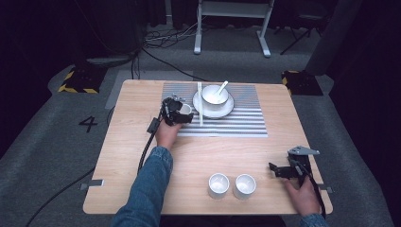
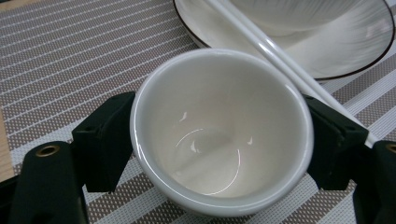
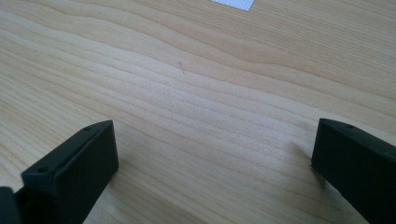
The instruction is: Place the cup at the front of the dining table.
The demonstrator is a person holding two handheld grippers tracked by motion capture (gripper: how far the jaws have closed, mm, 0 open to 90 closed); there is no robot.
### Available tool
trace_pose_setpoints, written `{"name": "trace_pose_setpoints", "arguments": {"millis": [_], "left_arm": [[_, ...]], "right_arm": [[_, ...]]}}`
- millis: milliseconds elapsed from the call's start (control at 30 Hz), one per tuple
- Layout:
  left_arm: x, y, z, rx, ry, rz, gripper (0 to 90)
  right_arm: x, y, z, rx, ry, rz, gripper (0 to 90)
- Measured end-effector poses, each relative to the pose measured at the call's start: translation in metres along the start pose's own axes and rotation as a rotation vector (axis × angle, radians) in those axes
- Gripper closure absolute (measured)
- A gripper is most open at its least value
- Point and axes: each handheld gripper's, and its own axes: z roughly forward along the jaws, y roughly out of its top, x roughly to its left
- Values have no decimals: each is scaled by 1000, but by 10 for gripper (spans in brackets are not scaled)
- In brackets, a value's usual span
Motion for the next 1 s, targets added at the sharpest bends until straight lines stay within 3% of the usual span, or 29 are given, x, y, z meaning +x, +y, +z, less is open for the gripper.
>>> {"name": "trace_pose_setpoints", "arguments": {"millis": [167, 400, 700, 767, 1000], "left_arm": [[-4, 5, -10, -2, 30, 44, 224], [-5, 10, -33, -56, 23, 29, 225], [-15, 8, -64, -107, 16, 48, 248], [-16, 7, -71, -111, 9, 34, 247], [-27, 1, -88, -100, 3, 62, 245]], "right_arm": [[0, 0, 0, 0, 0, 0, 4], [0, 0, 0, 0, 0, 0, 4], [0, 0, 0, 1, 0, 2, 4], [0, 0, 0, 1, 0, 2, 4], [0, 0, 0, 1, 0, 2, 4]]}}
